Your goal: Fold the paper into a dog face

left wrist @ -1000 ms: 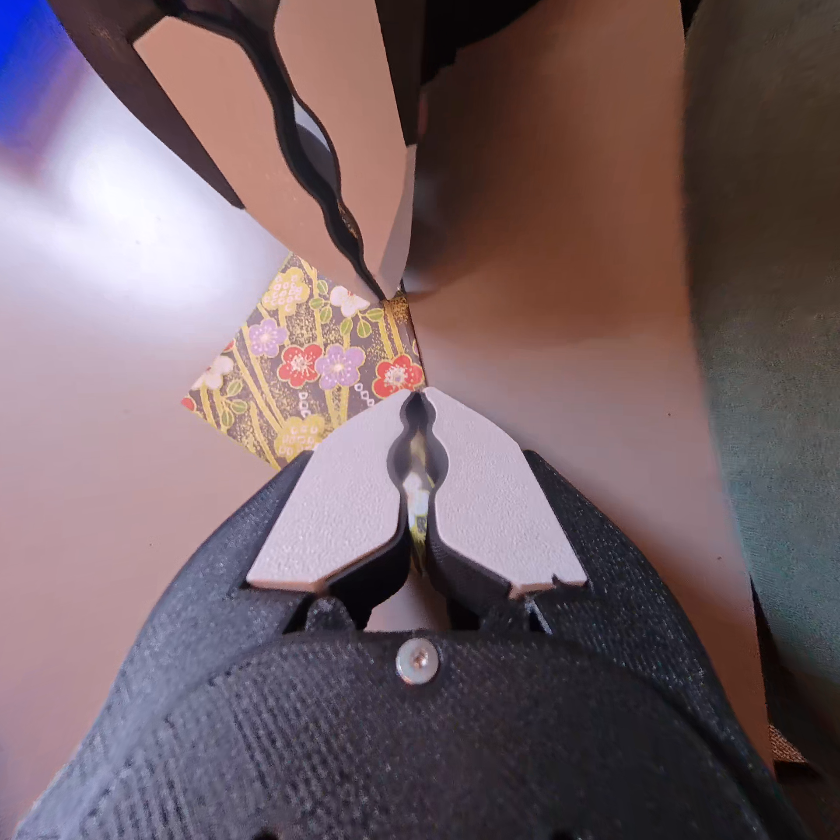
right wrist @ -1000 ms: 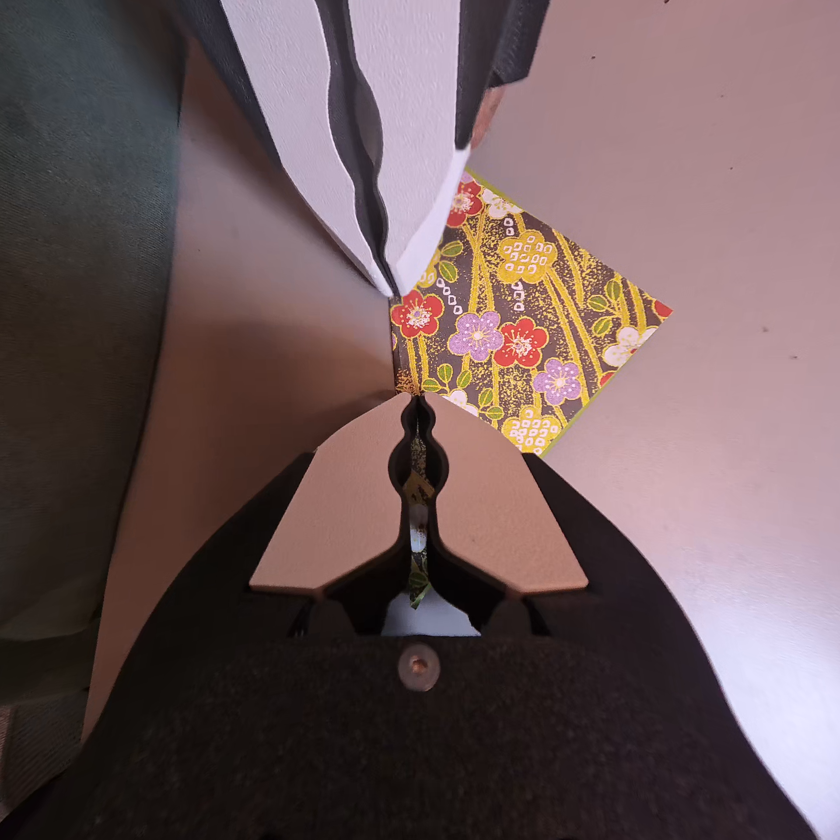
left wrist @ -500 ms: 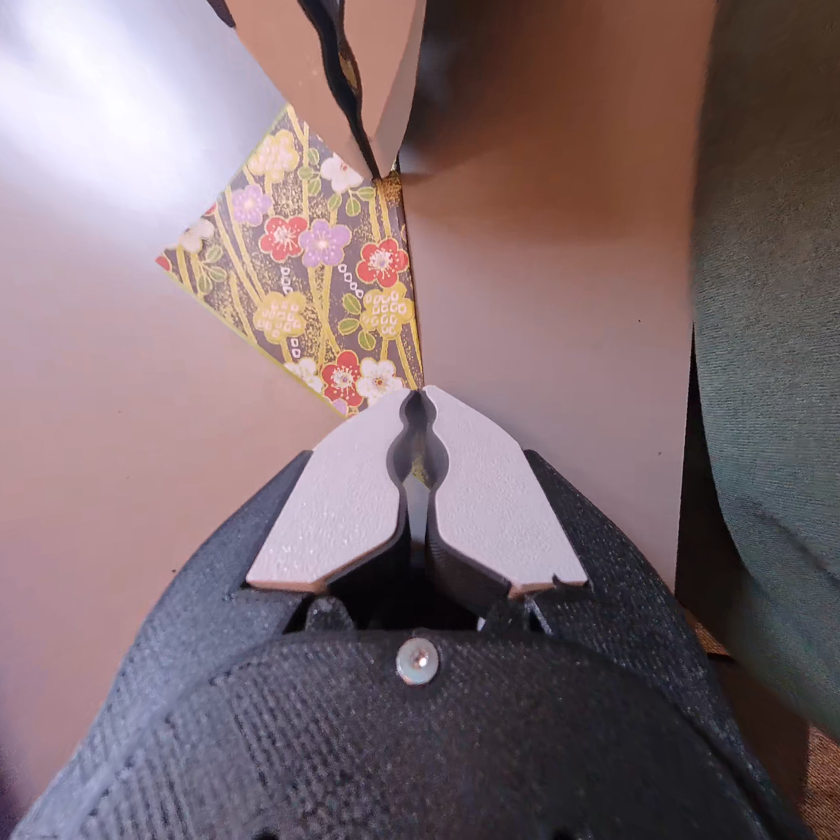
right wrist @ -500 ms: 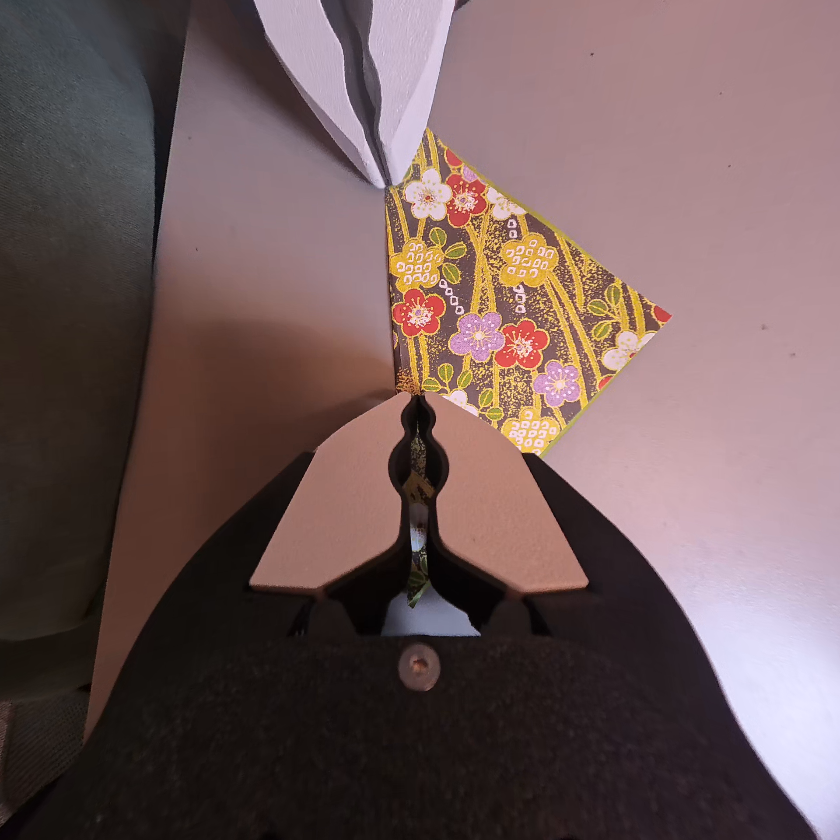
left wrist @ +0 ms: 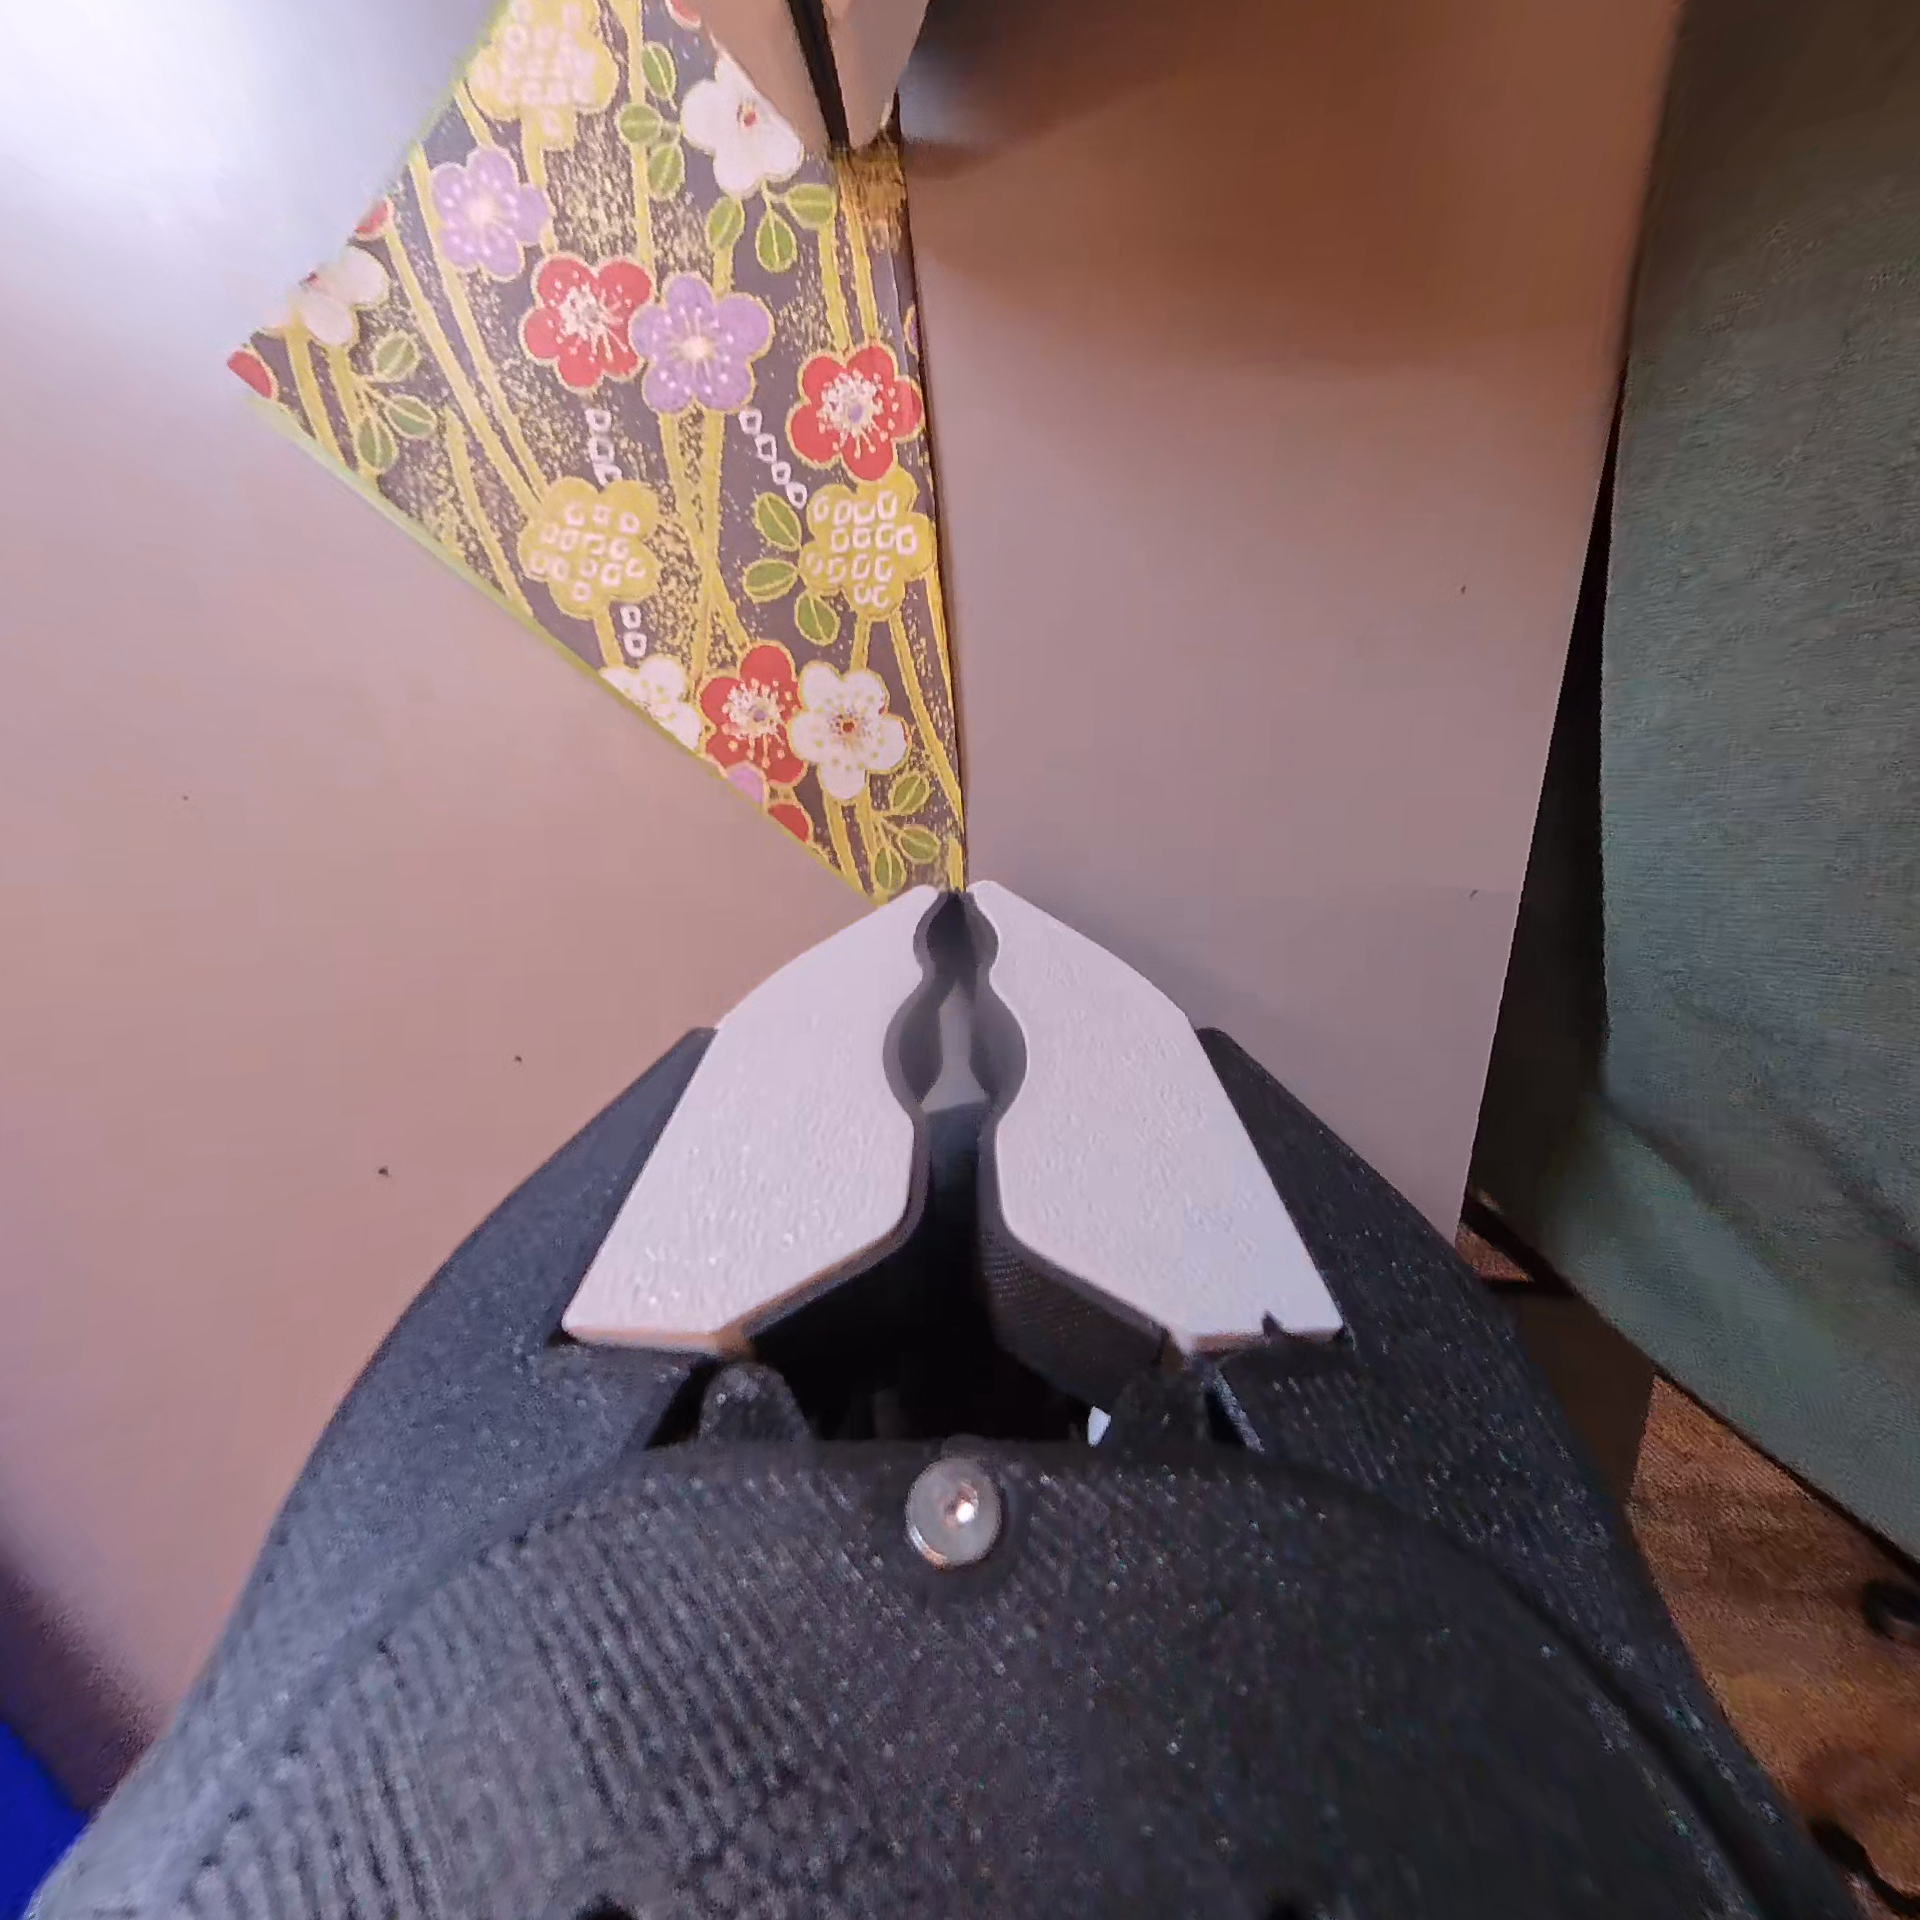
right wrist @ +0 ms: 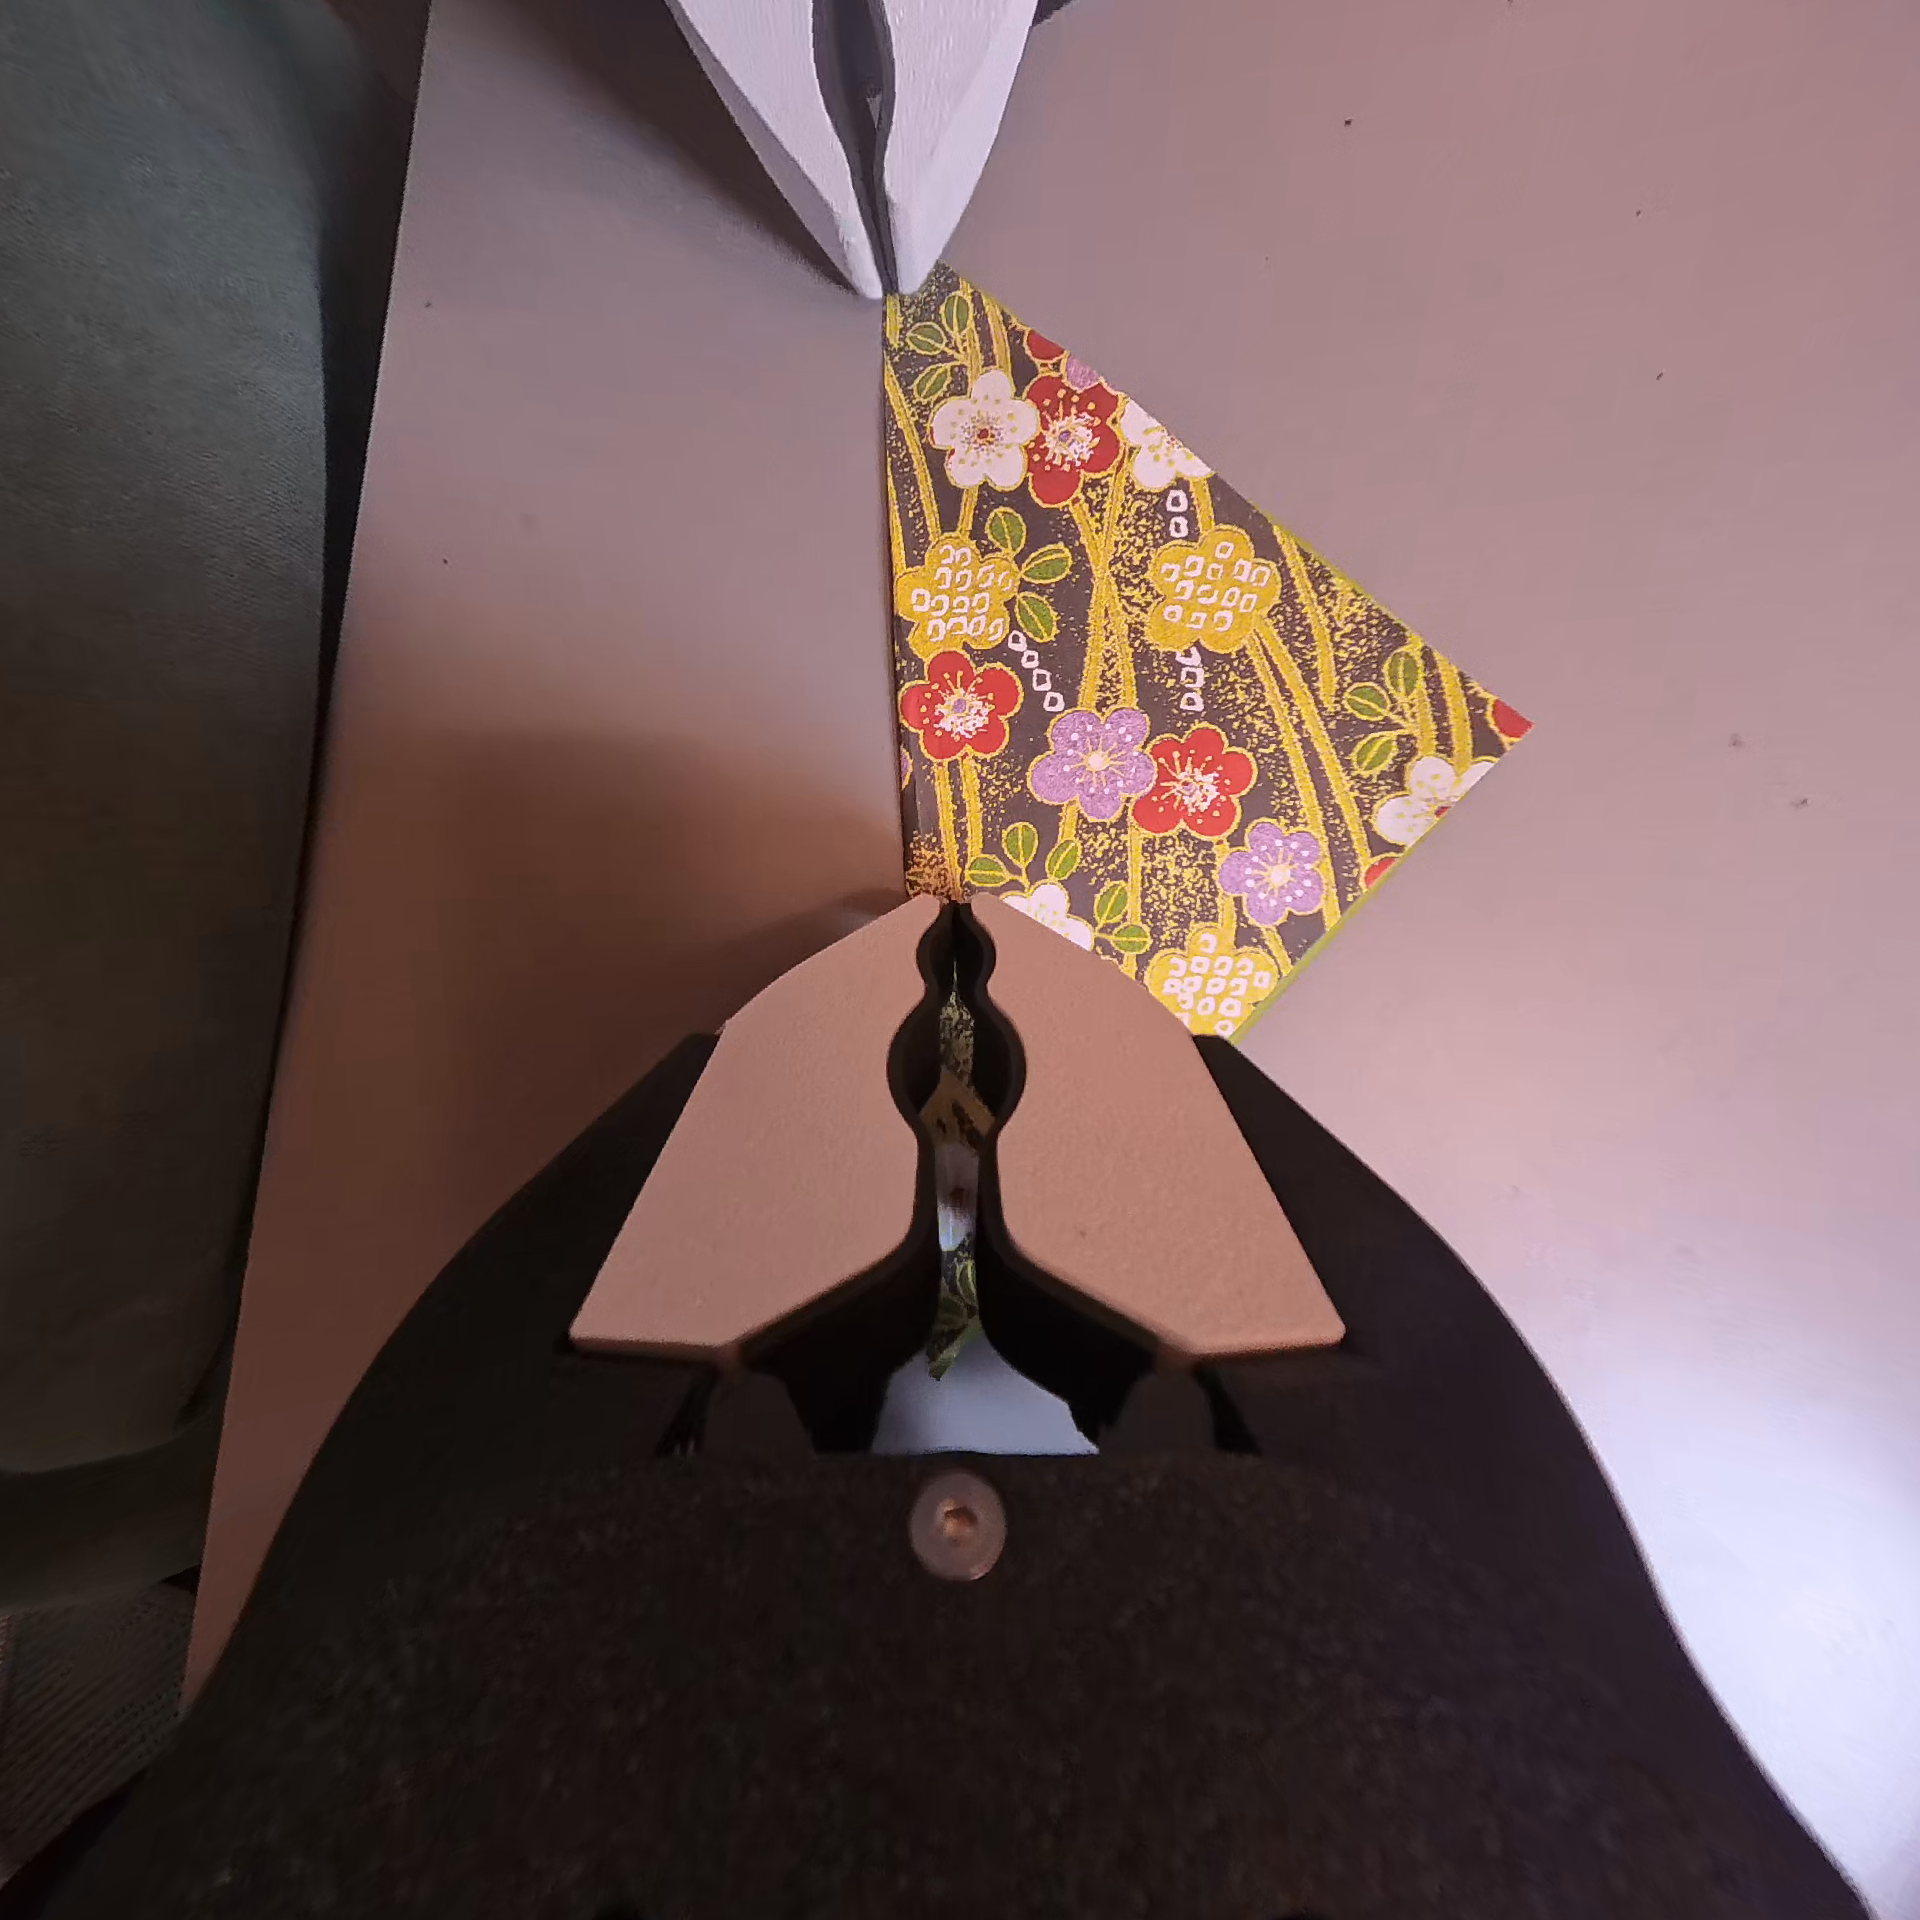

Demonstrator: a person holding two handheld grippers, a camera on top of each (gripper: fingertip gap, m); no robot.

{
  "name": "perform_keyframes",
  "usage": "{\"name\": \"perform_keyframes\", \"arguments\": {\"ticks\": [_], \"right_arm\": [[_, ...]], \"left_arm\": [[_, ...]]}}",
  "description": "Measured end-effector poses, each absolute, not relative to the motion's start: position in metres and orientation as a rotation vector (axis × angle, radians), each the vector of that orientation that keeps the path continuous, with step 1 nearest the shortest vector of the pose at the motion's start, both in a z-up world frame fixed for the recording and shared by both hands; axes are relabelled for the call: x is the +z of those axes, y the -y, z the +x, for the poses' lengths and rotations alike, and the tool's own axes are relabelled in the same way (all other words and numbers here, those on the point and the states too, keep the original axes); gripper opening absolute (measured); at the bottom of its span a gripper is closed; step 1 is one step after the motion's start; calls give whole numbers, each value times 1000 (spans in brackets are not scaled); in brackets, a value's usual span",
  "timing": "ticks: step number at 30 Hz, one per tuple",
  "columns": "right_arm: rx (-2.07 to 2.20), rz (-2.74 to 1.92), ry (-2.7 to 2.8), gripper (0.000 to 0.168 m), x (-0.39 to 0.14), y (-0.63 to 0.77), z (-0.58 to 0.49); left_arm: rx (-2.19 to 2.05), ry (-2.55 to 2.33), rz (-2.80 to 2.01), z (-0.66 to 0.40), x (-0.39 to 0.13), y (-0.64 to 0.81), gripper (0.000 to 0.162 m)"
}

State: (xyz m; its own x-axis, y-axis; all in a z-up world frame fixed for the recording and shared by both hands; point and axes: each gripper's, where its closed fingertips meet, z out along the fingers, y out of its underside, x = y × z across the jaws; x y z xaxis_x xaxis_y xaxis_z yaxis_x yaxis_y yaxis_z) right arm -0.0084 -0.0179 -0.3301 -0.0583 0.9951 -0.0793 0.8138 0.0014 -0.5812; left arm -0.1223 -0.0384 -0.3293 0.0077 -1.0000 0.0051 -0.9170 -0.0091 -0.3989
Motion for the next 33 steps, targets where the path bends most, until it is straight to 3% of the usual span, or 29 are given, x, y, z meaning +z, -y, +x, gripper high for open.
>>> {"name": "perform_keyframes", "arguments": {"ticks": [8,13,18,19,20,24,26,28,31,33], "right_arm": [[691,-1872,1921,0,-330,18,-8],[670,-1805,1974,0,-330,18,-8],[416,-1382,2251,0,-328,-4,8],[297,-1357,2241,0,-325,-22,12],[219,-1366,2186,0,-317,-39,16],[381,-1737,1753,0,-282,-68,28],[606,-2038,1568,44,-293,-53,36],[653,-2252,1343,63,-313,-55,43],[640,-2329,1143,78,-322,-69,51],[630,-2349,1116,76,-323,-80,52]], "left_arm": [[-230,-1966,-2037,-142,-326,15,0],[-589,-1682,-1830,-87,-282,-3,0],[-667,-1770,-1701,-45,-305,-21,0],[-678,-1803,-1687,-38,-310,-21,16],[-633,-1847,-1709,-37,-318,-23,20],[-544,-1847,-1773,-32,-327,-23,1],[-545,-1789,-1792,-29,-327,-23,0],[-522,-1759,-1811,-28,-327,-23,0],[-493,-1728,-1825,-27,-327,-23,0],[-489,-1715,-1826,-24,-327,-21,0]]}}
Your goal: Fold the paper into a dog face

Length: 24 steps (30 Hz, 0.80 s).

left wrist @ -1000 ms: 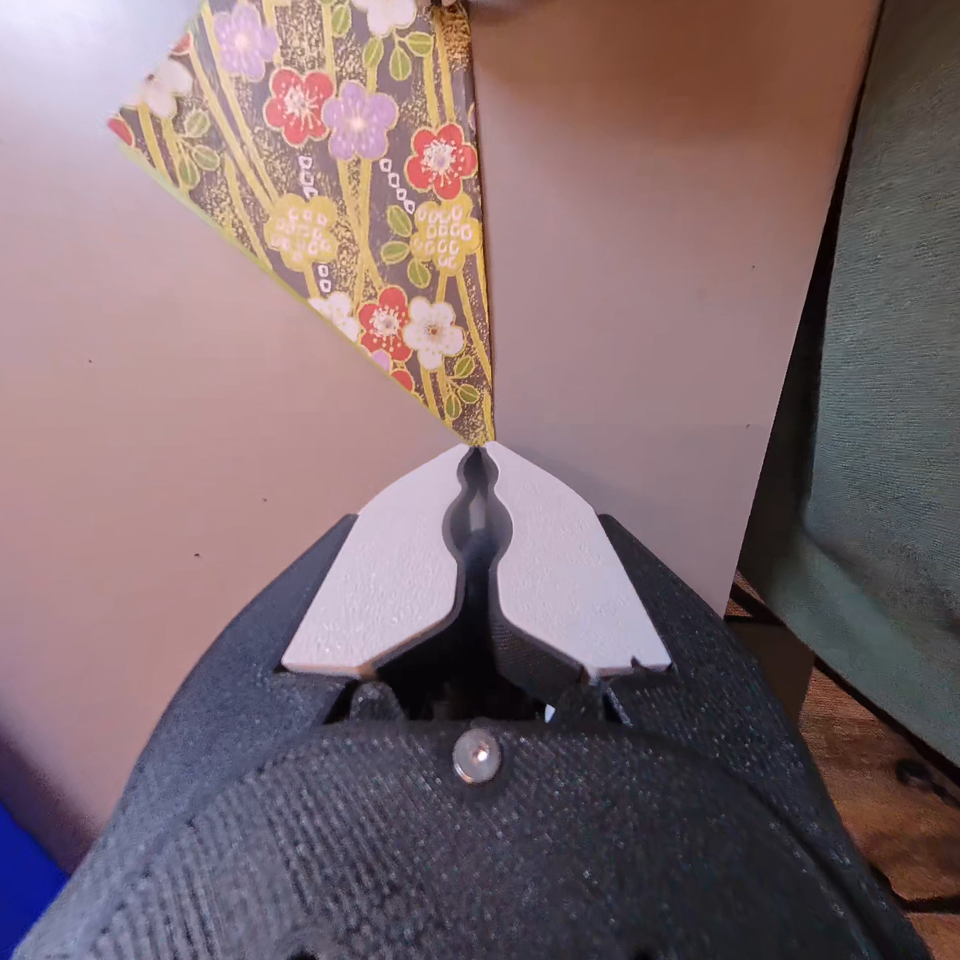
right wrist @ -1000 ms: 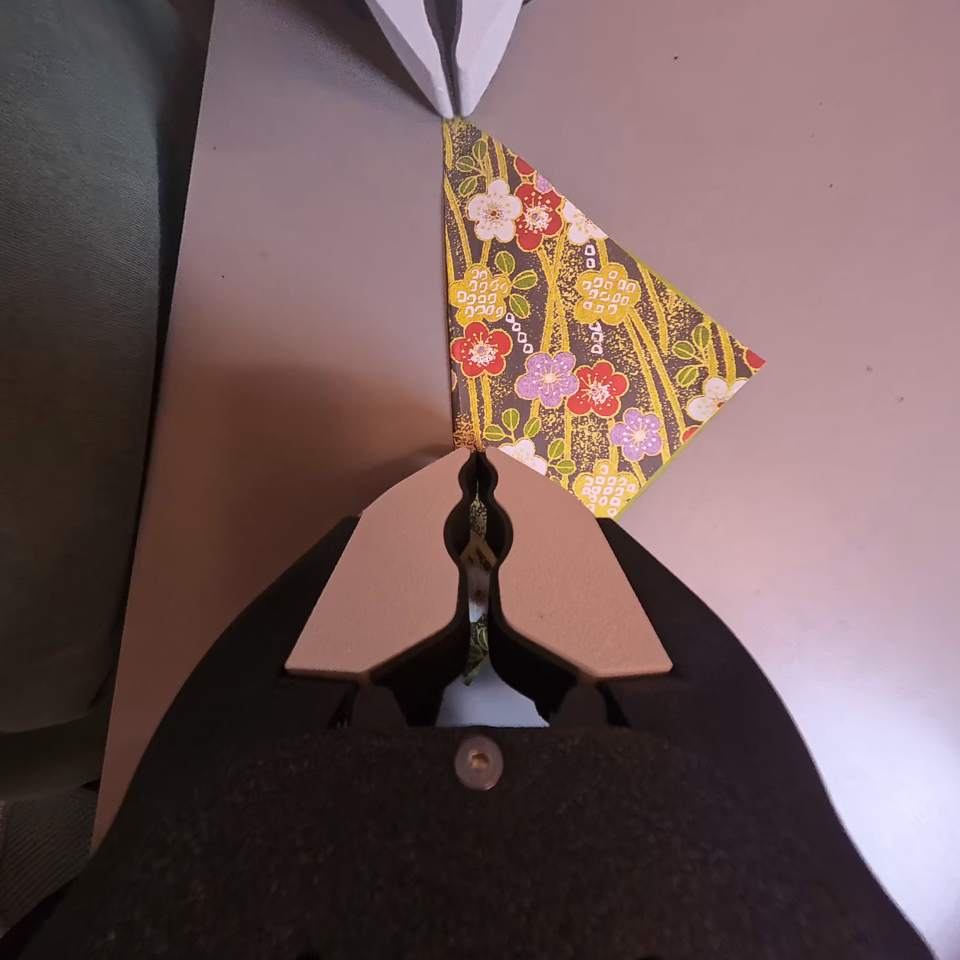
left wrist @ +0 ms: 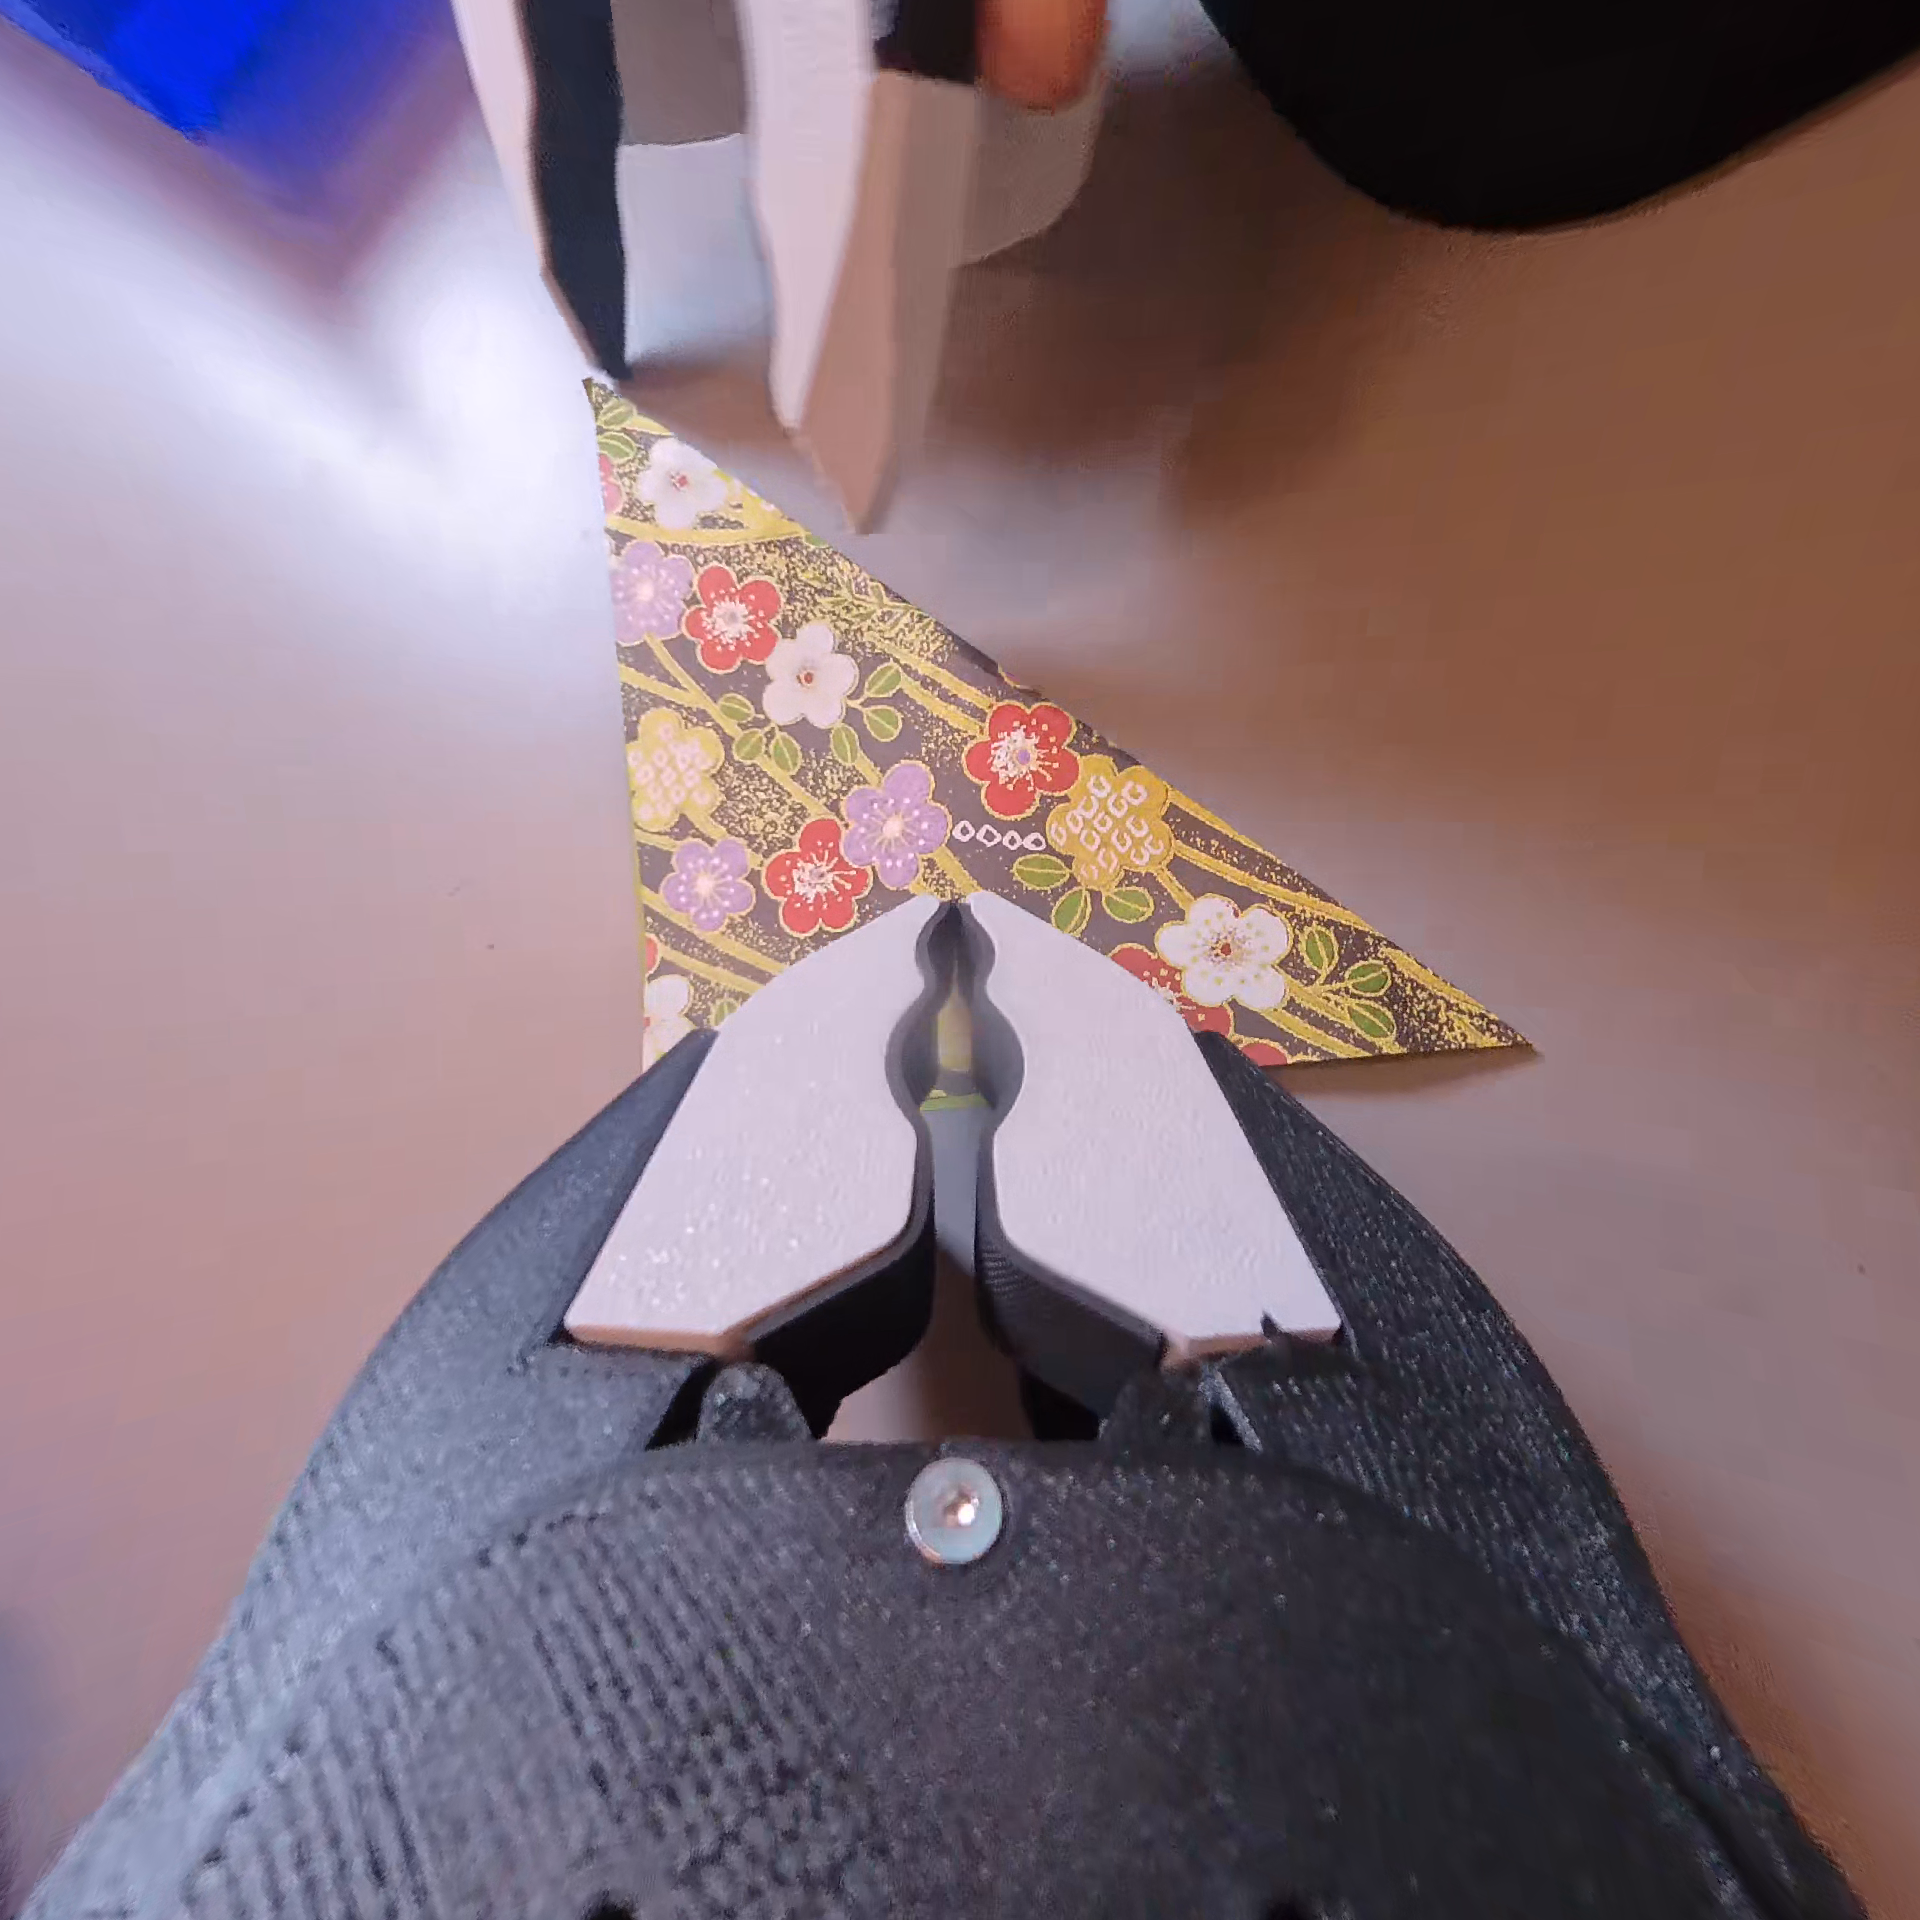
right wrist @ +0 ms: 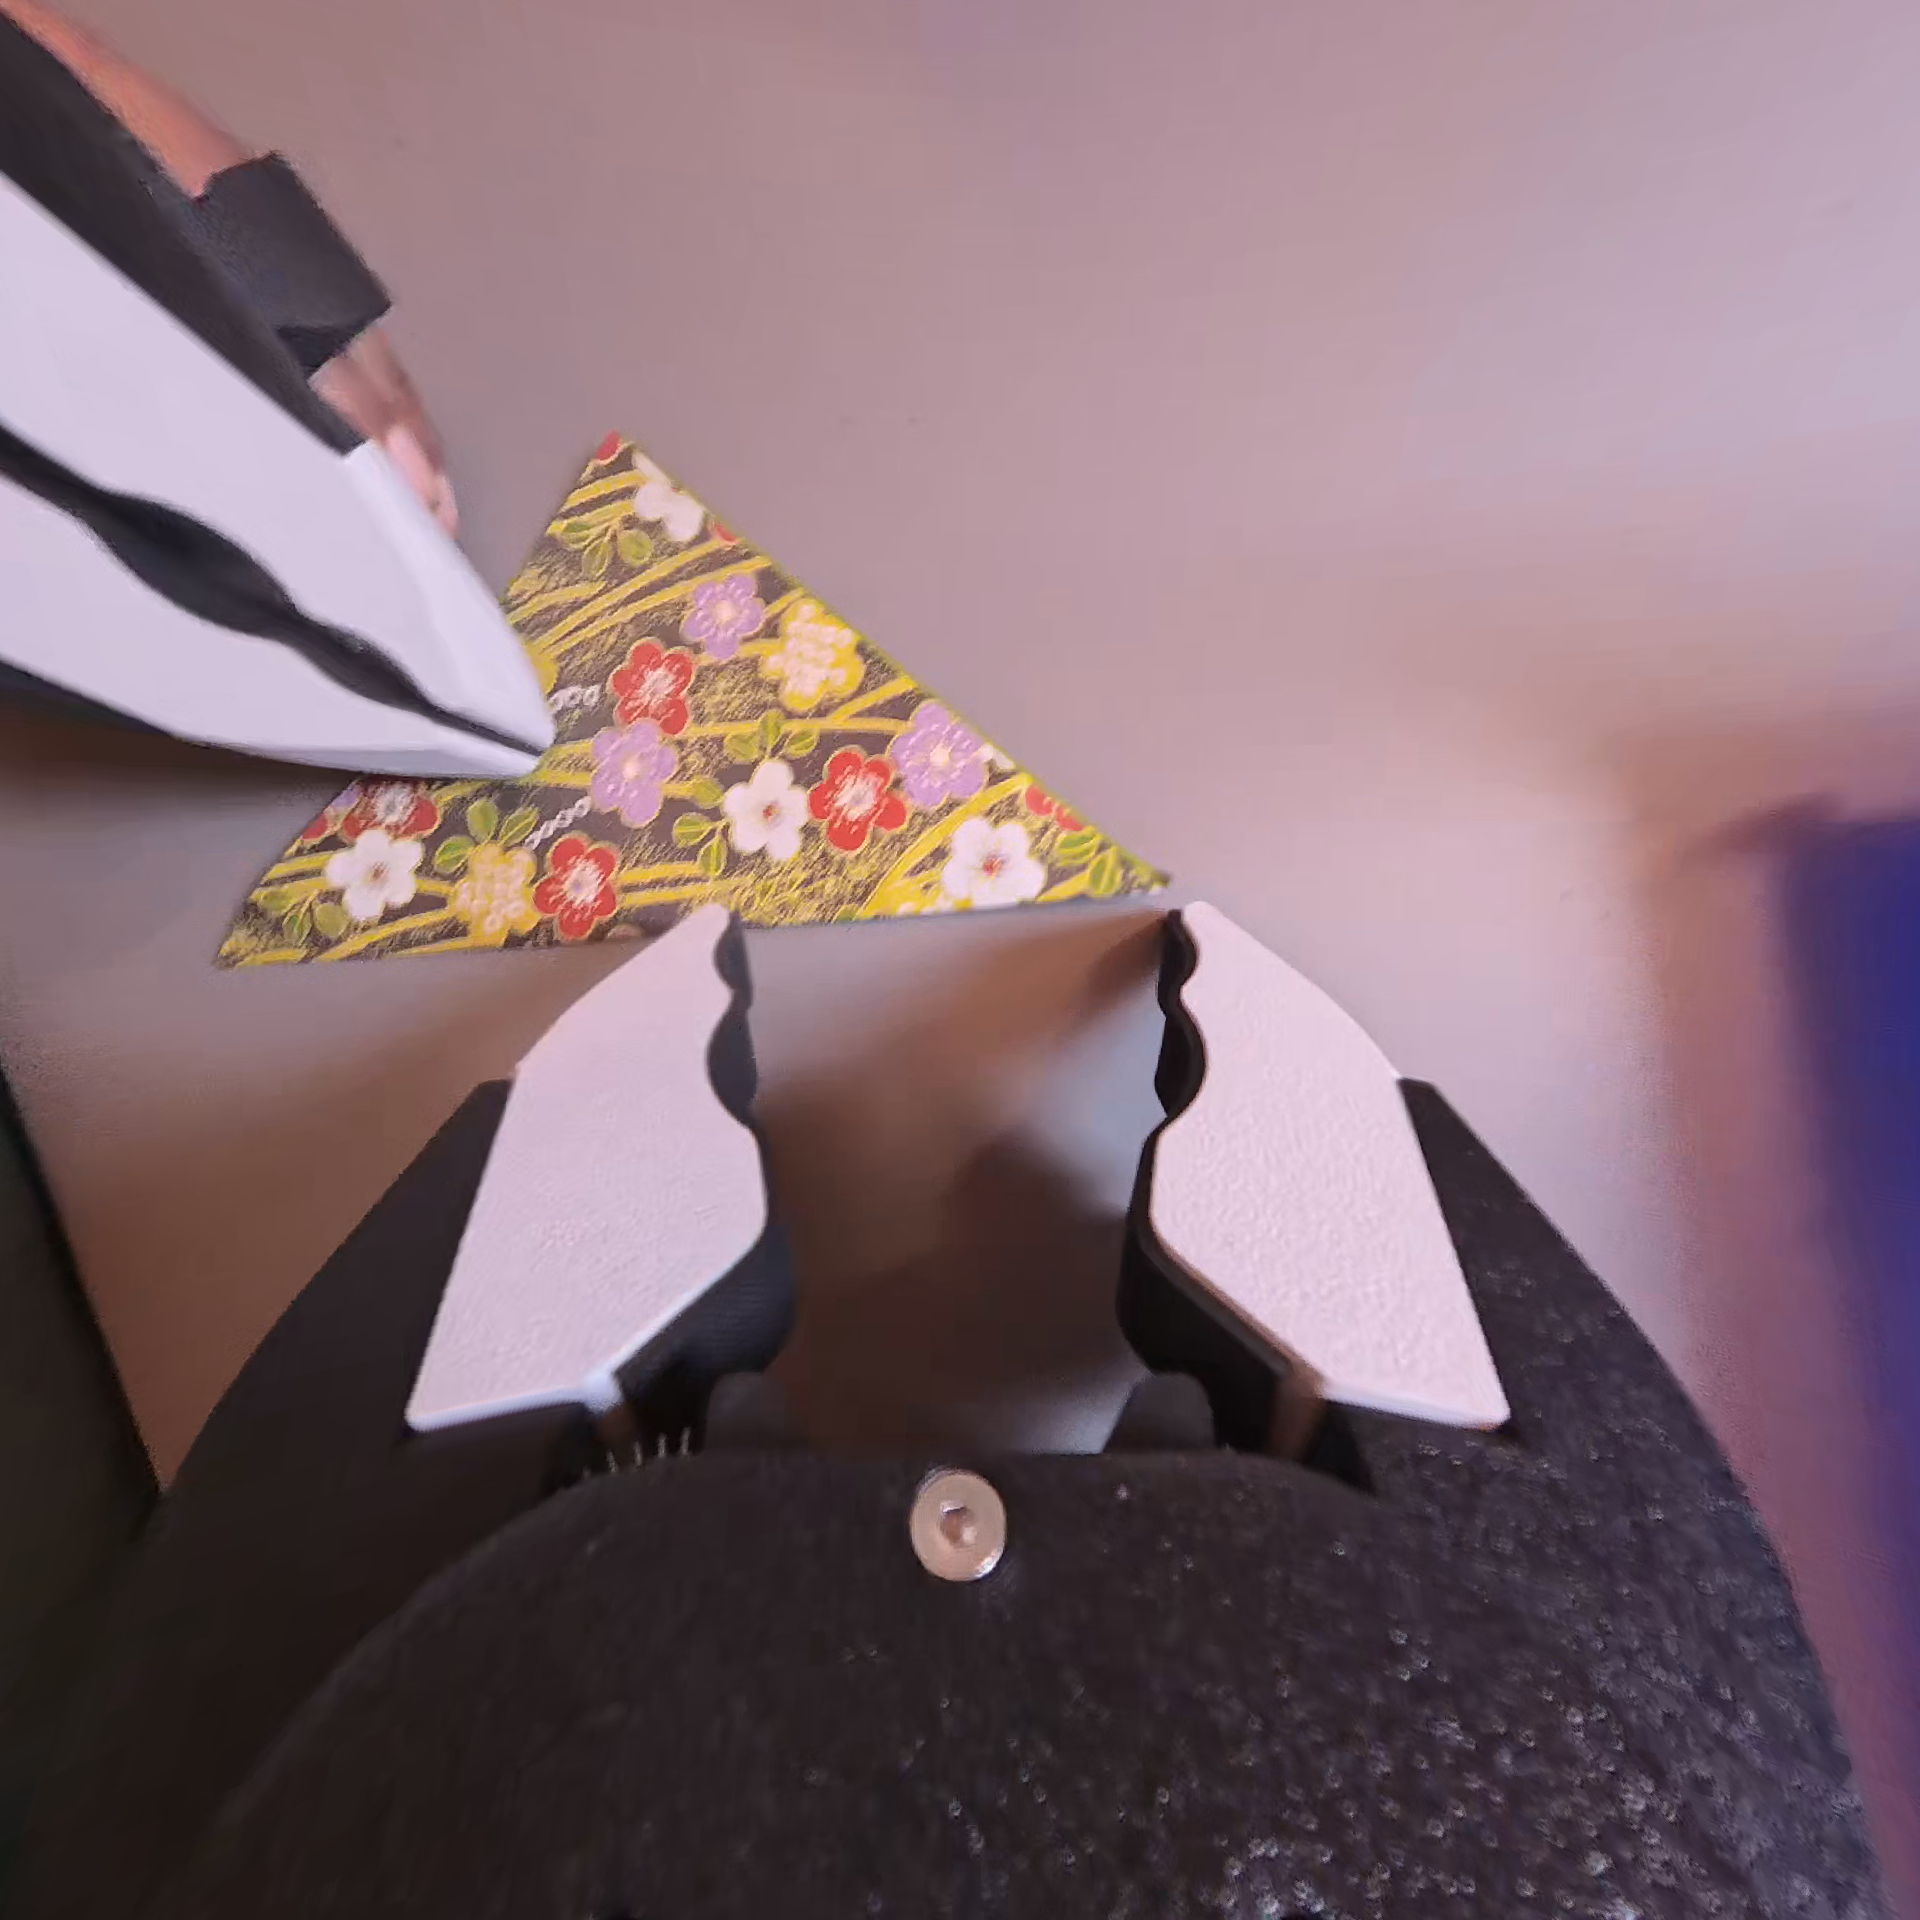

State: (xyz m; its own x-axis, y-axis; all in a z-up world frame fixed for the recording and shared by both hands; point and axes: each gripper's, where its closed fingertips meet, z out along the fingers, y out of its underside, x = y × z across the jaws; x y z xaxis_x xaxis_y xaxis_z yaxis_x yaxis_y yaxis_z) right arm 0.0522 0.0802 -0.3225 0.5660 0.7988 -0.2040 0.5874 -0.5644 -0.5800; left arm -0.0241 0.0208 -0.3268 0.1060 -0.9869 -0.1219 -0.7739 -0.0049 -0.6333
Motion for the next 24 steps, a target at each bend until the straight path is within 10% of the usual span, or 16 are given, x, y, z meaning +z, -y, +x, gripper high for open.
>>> {"name": "perform_keyframes", "arguments": {"ticks": [10,19,24], "right_arm": [[631,-2051,1662,0,-328,-115,0],[772,-1399,1740,1,-274,-119,-62],[785,-1724,1531,49,-263,-113,-26]], "left_arm": [[-627,-1630,-1722,-11,-298,-15,25],[-588,-1614,-1764,-50,-298,-66,38],[-573,-1666,-1771,-50,-309,-65,38]]}}
